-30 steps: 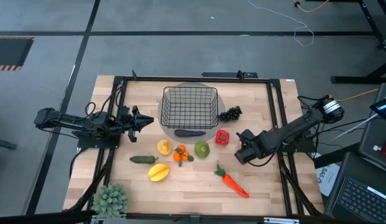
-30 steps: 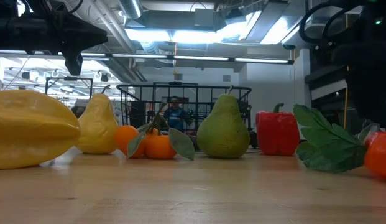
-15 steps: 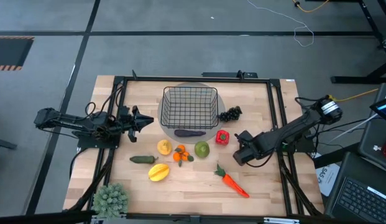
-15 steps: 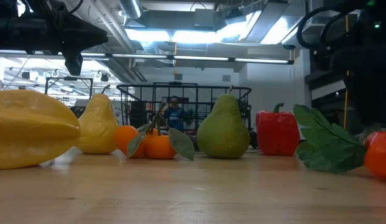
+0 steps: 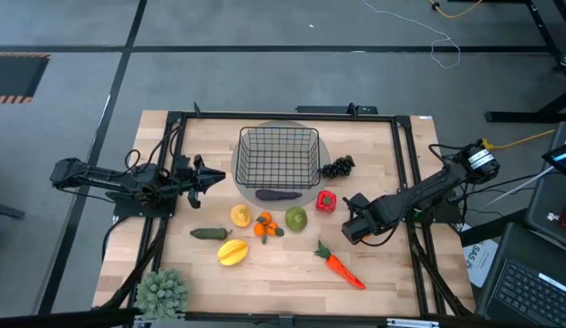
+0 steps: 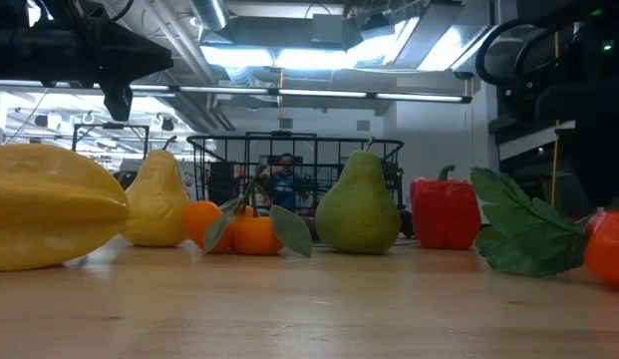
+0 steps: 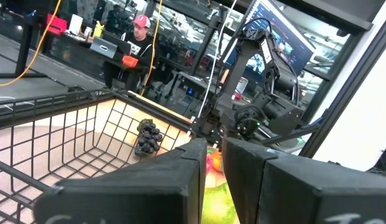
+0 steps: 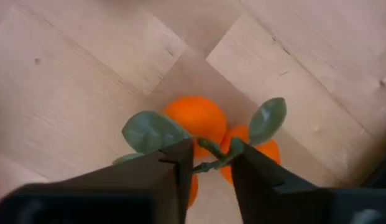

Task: Build produce basket
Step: Put the right tangerine into the wire organizer

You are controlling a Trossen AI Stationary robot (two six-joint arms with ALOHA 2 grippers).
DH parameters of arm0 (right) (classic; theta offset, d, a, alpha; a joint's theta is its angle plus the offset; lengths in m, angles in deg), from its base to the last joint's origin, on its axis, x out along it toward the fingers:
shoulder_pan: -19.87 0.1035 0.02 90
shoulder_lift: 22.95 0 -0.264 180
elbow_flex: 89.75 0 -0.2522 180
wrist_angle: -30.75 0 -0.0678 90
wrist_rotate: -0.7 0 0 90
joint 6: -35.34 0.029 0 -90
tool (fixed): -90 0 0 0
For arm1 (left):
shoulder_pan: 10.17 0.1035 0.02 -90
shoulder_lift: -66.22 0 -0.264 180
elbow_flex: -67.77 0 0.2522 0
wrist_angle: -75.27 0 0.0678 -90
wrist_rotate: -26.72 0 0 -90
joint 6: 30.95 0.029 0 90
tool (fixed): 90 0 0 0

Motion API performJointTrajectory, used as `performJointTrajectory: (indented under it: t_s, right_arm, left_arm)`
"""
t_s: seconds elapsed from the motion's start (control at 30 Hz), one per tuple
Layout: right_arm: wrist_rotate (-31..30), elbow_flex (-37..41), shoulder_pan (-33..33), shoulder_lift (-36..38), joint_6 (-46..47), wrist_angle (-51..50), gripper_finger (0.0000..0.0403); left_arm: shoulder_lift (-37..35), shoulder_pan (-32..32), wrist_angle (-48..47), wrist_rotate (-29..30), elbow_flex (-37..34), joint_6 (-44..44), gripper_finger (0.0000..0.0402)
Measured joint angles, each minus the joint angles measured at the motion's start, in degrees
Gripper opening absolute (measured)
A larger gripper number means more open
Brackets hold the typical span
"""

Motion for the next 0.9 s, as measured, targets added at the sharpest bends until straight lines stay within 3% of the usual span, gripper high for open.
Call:
performJointTrajectory:
  t_s: [0.17,0.47,0.9]
  right_arm:
    - [-0.3,0.0,0.0,0.0,-0.1,0.0,0.001]
    - [-9.1,-2.6,-0.1,0.0,-5.6,-0.3,0.0003]
    - [-27.3,-24.2,0.0,0.0,-25.9,-8.8,0.0001]
  left_arm:
    - [0.0,0.0,0.0,0.0,0.0,0.0,0.0041]
    - [0.0,0.0,0.0,0.0,0.0,0.0,0.0041]
    - [0.0,0.0,0.0,0.0,0.0,0.0,0.0041]
